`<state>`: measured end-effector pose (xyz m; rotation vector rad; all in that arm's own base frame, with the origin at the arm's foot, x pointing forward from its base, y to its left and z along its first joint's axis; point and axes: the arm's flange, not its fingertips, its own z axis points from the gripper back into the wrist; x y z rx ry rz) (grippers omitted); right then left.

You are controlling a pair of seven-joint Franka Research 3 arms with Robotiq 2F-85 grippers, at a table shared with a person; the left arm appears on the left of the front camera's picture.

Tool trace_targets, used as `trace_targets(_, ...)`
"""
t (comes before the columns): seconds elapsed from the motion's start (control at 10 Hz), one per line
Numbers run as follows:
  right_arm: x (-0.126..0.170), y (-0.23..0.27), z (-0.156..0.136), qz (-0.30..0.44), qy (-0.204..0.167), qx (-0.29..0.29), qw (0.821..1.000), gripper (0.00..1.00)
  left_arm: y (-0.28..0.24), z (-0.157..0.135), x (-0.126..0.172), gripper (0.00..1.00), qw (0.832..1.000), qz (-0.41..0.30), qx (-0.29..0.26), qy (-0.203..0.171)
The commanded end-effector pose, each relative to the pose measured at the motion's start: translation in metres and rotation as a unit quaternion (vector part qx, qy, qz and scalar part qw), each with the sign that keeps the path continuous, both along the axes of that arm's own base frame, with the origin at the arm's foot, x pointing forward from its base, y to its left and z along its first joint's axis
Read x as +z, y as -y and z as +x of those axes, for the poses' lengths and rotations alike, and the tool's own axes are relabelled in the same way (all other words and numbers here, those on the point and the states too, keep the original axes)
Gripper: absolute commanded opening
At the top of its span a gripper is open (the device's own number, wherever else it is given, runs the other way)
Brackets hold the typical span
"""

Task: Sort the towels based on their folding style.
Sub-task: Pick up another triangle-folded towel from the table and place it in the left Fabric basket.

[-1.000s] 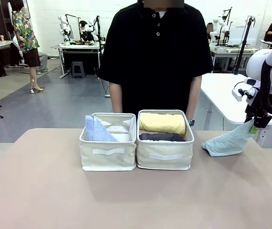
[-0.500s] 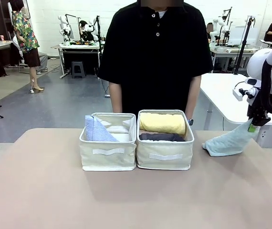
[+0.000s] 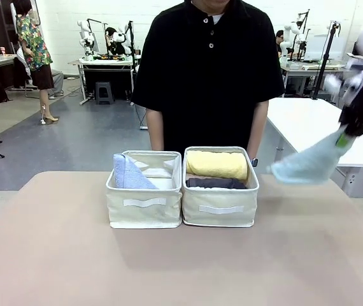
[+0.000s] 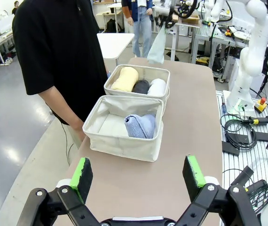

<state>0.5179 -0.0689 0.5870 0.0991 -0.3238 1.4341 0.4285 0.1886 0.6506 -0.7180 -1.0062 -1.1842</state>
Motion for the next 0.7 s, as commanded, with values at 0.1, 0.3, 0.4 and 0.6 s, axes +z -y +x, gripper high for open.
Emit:
trace_targets(0.1, 0.113, -0.003, -0.061, 0.041, 0.072, -0.031, 0.996, 0.0, 0.002, -0.002, 0.001, 1.0, 1.0, 0.0, 0.005, 0.002)
trace_targets(0.3, 0.112, 0.004, -0.07, 0.026, 0.071, -0.044, 0.996, 0.0, 0.002, -0.002, 0.001, 1.0, 1.0, 0.0, 0.005, 0.002)
trace_targets(0.4, 0.138, -0.003, -0.089, 0.031, 0.079, -0.026, 0.996, 0.0, 0.002, -0.002, 0.001, 1.0, 1.0, 0.0, 0.005, 0.002)
trace_targets(0.6, 0.138, -0.003, -0.089, 0.031, 0.079, -0.026, 0.996, 0.0, 0.002, -0.002, 0.001, 1.0, 1.0, 0.0, 0.005, 0.002)
